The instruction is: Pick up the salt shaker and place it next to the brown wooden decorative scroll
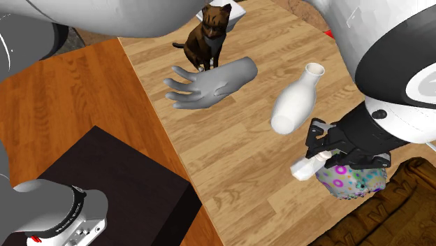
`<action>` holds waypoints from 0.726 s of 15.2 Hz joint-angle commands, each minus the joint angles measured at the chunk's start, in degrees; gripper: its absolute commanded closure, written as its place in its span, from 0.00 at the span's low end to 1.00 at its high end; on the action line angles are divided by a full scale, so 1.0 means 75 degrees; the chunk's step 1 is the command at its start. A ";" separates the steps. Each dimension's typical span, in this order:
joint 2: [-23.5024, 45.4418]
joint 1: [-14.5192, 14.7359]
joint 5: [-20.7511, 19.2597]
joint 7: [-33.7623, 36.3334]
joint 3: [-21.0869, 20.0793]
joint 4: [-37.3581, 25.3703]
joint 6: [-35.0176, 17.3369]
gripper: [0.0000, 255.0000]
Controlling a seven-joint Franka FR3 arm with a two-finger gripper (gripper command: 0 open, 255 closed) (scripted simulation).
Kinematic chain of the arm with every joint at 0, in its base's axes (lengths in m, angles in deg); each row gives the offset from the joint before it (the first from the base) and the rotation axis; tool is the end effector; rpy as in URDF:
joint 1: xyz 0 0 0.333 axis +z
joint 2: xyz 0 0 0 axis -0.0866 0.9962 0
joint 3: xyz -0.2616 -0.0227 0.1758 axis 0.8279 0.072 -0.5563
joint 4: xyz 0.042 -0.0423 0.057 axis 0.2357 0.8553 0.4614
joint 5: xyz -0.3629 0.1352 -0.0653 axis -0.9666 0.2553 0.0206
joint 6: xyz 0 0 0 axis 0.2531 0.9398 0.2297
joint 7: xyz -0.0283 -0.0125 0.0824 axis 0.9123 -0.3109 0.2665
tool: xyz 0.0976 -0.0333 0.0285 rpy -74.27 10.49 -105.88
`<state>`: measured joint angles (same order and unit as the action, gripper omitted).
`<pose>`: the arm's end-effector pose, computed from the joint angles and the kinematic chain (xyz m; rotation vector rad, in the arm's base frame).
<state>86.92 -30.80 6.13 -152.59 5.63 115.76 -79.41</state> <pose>0.3943 -0.5549 0.4516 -3.0437 -0.0015 0.0402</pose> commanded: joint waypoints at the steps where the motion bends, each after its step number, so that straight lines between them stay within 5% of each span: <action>1: 0.0040 0.0016 0.0030 -0.0034 -0.0016 0.0166 -0.0197 1.00; 11: 0.0260 0.0082 0.0203 -0.0188 -0.0119 0.0898 -0.1084 1.00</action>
<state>88.66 -30.23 7.48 -153.90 4.84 122.00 -86.85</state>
